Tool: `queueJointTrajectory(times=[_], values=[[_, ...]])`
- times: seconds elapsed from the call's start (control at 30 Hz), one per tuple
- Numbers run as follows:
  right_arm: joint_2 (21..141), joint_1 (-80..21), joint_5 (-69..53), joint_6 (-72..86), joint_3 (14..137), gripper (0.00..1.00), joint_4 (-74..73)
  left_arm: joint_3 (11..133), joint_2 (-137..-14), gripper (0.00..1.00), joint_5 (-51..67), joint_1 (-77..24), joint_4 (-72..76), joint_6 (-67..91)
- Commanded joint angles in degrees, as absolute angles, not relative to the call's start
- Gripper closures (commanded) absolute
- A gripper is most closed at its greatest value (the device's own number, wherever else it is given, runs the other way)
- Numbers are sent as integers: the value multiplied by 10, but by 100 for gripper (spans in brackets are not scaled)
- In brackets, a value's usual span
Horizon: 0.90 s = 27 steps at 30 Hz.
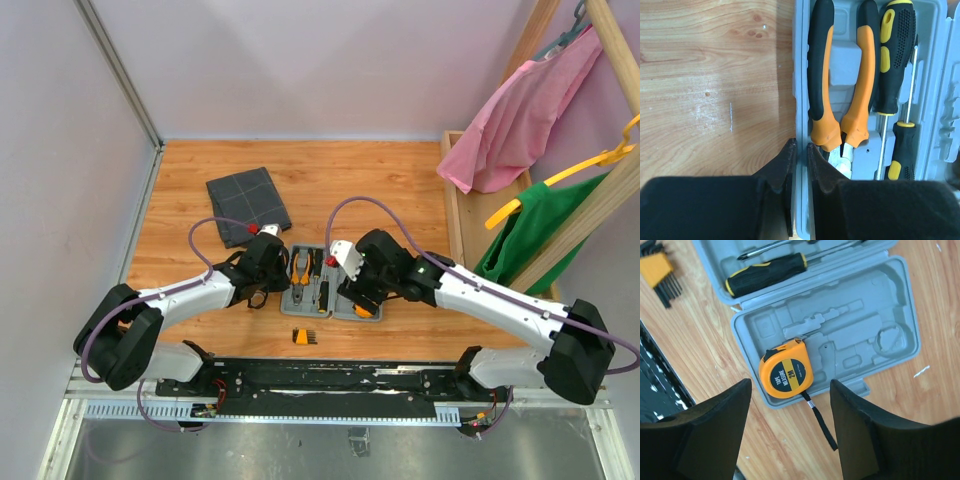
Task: Sort the tools into containers
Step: Place the engineering item in the storage box.
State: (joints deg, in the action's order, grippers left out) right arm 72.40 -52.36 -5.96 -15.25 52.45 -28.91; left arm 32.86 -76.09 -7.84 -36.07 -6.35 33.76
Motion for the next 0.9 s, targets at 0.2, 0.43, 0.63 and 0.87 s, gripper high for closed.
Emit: queueJointTrajectory(times=[0.2, 0.43, 0.63, 0.87], values=[[712, -531, 40, 165, 517, 43, -307, 338, -751, 91, -79, -357, -68, 330], [730, -536, 18, 211, 494, 47, -287, 338, -754, 92, -75, -357, -66, 331], [768, -538, 4, 194, 503, 53, -285, 338, -754, 92, -74, -357, -66, 333], [804, -541, 4, 185, 514, 58, -291, 339, -758, 92, -71, -357, -64, 332]])
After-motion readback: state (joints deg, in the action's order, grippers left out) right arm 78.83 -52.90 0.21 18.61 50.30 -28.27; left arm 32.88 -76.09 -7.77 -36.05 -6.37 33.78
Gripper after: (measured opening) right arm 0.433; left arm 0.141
